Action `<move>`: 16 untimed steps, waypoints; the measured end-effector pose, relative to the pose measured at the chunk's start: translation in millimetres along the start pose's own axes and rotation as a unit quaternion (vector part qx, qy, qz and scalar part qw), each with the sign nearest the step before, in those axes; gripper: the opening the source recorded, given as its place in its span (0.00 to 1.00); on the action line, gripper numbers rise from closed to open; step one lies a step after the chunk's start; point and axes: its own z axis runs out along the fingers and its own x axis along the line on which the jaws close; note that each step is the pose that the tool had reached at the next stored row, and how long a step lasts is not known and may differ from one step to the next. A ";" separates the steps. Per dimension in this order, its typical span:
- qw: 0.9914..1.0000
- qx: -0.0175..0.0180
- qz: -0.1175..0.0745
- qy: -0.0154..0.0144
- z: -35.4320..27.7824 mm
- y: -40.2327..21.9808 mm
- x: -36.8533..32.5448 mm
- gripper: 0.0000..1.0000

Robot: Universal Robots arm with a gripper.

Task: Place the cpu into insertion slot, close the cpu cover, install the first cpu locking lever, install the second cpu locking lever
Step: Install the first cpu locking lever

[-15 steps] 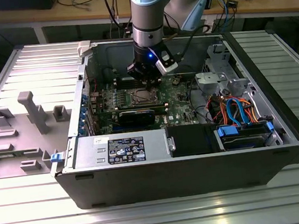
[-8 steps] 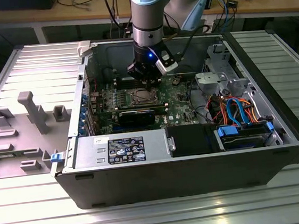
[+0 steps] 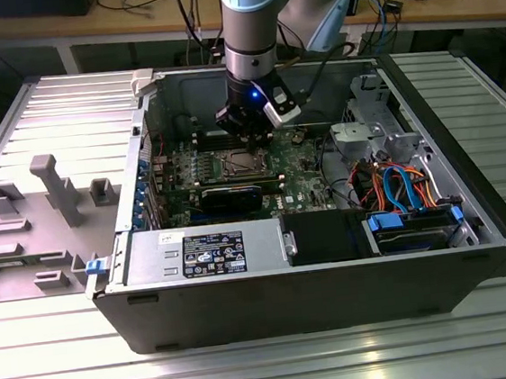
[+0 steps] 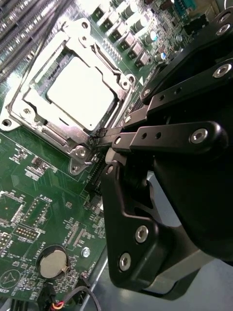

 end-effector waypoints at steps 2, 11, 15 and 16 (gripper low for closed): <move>1.000 -0.003 0.000 0.000 -1.7 0.4 -0.1 0.11; 1.000 -0.002 0.000 0.000 -14.7 -0.1 -0.2 0.11; 1.000 -0.002 0.000 0.000 -14.8 -2.5 -0.1 0.11; 1.000 -0.002 0.000 0.000 -14.9 -2.9 -0.1 0.11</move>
